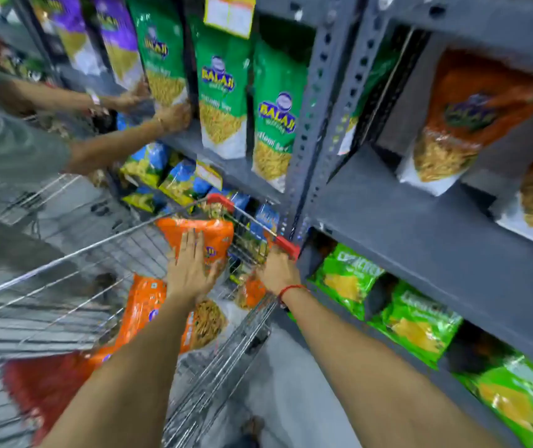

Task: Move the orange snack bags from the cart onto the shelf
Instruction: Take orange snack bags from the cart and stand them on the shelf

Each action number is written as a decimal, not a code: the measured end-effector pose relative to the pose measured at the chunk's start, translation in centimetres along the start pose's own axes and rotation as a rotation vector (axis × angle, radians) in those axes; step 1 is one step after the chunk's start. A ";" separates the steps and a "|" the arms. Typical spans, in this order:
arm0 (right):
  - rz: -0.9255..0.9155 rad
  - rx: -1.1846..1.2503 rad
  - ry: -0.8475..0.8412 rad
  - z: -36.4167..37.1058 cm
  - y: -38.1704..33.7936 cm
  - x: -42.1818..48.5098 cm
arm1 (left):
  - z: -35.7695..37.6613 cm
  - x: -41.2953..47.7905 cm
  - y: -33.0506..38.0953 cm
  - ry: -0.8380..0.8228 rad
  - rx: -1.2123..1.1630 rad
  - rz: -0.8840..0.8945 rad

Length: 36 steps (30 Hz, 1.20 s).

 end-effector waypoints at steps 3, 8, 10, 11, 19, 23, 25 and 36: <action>0.088 0.116 -0.053 2.1 0.3 1.2 | 6.7 -2.1 -3.2 -0.289 0.095 -0.068; 0.227 0.186 -0.022 2.9 1.5 3.4 | 14.0 -5.3 -4.7 -0.623 0.101 -0.062; 0.224 0.171 -0.029 2.8 1.4 4.6 | 14.7 -5.3 -5.1 -0.639 0.000 -0.100; 0.204 0.173 -0.046 2.7 1.1 5.1 | 14.6 -5.1 -5.1 -0.620 -0.107 -0.138; -0.321 0.027 -0.079 -3.6 -4.7 4.8 | 10.3 -0.5 -6.0 -0.451 -0.537 -0.265; -0.500 0.117 -0.042 -10.6 -6.0 3.2 | 7.5 1.6 -4.8 -0.383 -0.784 -0.243; -0.571 0.133 0.007 -14.4 -6.4 2.1 | 5.7 2.7 -3.1 -0.332 -0.831 -0.206; -0.629 0.205 0.519 -30.8 -1.7 -4.8 | -3.5 5.3 12.8 -0.171 -0.895 0.122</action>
Point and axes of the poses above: each hand's wrist, its own x-axis towards the middle knuckle, its own z-axis out of the palm, y = z × x, the point moved 10 cm from there along x, towards the middle knuckle, and after that the axes turned 9 degrees about -x, right-handed, at the moved point
